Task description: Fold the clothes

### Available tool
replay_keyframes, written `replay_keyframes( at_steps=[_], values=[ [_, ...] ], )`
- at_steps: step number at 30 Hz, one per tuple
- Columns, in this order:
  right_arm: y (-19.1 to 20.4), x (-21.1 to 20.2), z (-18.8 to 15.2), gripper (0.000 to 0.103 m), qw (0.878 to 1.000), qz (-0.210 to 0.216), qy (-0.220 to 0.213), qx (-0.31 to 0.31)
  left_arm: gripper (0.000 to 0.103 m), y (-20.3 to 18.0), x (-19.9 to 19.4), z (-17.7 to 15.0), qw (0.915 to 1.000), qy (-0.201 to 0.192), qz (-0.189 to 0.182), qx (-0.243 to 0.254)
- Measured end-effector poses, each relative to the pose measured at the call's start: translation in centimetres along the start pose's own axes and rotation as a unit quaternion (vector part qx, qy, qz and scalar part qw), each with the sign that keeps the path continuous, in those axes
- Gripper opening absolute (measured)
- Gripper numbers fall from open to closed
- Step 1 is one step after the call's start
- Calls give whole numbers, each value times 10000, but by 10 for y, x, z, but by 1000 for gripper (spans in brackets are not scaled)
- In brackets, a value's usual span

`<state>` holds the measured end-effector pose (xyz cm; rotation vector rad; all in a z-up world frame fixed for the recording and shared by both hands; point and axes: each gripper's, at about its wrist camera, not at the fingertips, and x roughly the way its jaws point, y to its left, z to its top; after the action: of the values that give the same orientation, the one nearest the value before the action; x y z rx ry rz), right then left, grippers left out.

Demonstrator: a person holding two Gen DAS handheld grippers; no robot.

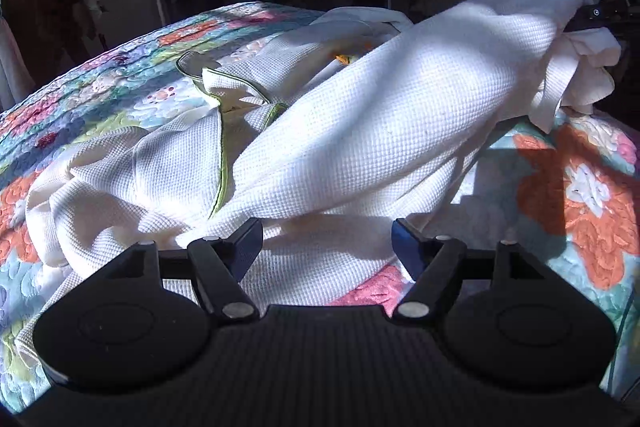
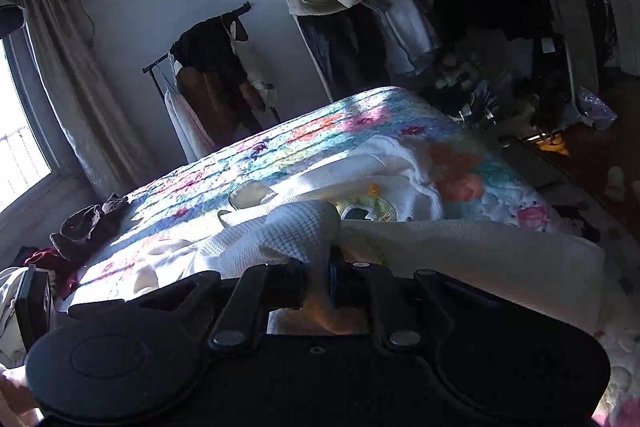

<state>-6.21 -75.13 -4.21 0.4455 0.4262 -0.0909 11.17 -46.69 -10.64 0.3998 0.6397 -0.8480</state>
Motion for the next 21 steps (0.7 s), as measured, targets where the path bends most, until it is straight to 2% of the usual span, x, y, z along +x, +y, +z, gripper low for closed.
replay_keyframes(
  at_steps=[3, 5, 7, 8, 11, 14, 15, 18, 19, 20, 21],
  values=[
    [-4, 4, 1, 12, 9993, 246, -106, 254, 71, -8, 3, -6, 9997, 95, -197, 68],
    [-7, 6, 1, 12, 9981, 410, -176, 424, 71, -16, -3, -6, 9988, 27, -452, 168],
    [-10, 8, 2, 12, 9963, 574, -246, 593, 71, -29, -8, -6, 9954, -22, -823, 499],
    [-12, 9, 2, 12, 9952, 655, -281, 677, 71, -36, -8, -5, 9938, -31, -894, 664],
    [-18, 13, 5, 13, 9895, 1059, -326, 924, 71, -51, -1, -2, 9916, -102, -815, 1001],
    [-31, 19, 9, 13, 9846, 1207, -293, 1232, 71, -53, 17, 7, 9941, -91, -566, 916],
    [-36, 23, 9, 13, 9850, 1087, -256, 1312, 71, -52, 23, 10, 9949, -40, -483, 888],
    [-48, 41, 6, 14, 9918, 45, 37, 1280, 71, -48, 42, 15, 9951, 188, -336, 905],
    [-51, 49, 3, 15, 9919, -441, 205, 1171, 66, -48, 47, 16, 9952, 240, -313, 892],
    [-54, 57, 1, 20, 9899, -860, 368, 1067, 51, -46, 49, 17, 9959, 266, -329, 804],
    [-56, 62, -2, 24, 9870, -1168, 523, 976, 42, -43, 51, 19, 9965, 288, -352, 705]
  ],
)
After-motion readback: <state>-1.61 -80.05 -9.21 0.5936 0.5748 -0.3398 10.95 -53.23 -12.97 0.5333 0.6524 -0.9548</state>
